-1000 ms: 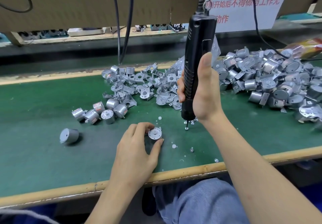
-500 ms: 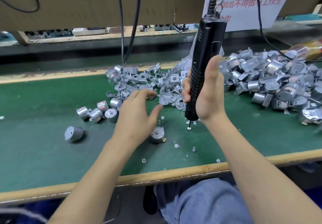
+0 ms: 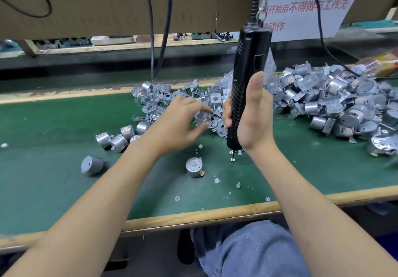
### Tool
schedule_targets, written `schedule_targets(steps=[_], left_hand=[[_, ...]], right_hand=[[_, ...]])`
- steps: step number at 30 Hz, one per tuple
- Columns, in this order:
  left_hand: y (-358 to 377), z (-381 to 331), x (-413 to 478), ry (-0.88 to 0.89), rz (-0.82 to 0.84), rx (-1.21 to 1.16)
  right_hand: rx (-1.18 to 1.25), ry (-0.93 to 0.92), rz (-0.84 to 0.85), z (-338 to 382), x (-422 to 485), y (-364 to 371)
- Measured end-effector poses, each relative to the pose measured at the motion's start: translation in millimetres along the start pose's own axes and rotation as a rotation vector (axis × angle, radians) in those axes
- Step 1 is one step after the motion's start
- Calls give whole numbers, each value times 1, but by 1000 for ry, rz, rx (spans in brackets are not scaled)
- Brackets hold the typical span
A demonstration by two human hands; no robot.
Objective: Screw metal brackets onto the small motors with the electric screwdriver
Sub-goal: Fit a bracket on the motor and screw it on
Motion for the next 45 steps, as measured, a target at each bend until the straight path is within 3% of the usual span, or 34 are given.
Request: schedule_targets(steps=[6,11,25,38,45], left_hand=[[-13,-8,-62,-97,-116,-334],[-10,-14,-94,-99,-152,-304],[6,-8,-100,-125,-28,-348],[7,-5,-99,-125,-29,-408],[2,-11,-97,-85,-54,-396]], right_hand=[[-24,14,-7,0,-1,3],[-37,19,-12,2,-2,7],[-74,-40,-34,8,-8,7],[98,-24,150,33,-24,62],[119,-13,168,33,-29,75]])
Point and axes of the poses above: each hand's wrist, its own x-axis towards the middle knuckle, its own y-axis out of the palm, z = x × y, the point moved 8 cm from there along x, towards the middle knuckle, and after that the axes turned 1 degree about -y, right-handed, at the moved point
